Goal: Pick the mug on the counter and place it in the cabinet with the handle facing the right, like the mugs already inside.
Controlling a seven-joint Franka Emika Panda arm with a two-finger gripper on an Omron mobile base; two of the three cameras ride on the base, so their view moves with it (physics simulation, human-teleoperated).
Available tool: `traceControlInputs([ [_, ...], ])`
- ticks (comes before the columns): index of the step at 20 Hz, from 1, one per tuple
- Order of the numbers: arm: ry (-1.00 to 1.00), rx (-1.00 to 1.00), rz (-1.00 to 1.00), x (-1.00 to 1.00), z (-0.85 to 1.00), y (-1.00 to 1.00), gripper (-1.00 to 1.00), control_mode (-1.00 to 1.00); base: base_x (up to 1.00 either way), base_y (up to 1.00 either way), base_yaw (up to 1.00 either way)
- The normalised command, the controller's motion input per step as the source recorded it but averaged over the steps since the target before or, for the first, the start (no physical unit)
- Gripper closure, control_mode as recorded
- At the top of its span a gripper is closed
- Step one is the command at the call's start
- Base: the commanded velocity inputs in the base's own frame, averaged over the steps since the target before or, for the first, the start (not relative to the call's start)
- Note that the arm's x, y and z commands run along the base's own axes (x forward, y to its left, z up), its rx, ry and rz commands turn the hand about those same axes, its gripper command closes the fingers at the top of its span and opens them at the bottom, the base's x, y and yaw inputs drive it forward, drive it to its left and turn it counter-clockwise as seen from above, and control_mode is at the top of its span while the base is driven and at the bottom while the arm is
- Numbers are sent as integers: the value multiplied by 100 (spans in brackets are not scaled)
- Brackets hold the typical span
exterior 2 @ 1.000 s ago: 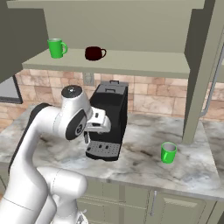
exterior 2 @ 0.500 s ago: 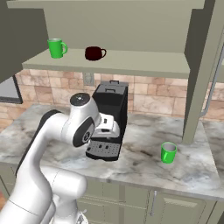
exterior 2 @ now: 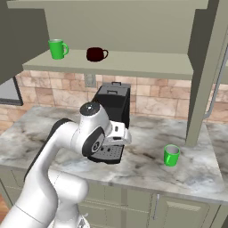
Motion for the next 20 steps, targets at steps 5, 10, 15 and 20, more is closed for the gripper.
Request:
traceControlInputs([
  [5,0,-1,0,0,-14,-39,-100,-100,0,0,0],
  [10,0,0,0,0,-12,-40,-100,-100,0,0,0],
  [15,0,0,0,0,-15,-41,-100,-100,0,0,0],
  [20,0,0,-2,0,-16,-37,-100,-100,0,0,0],
])
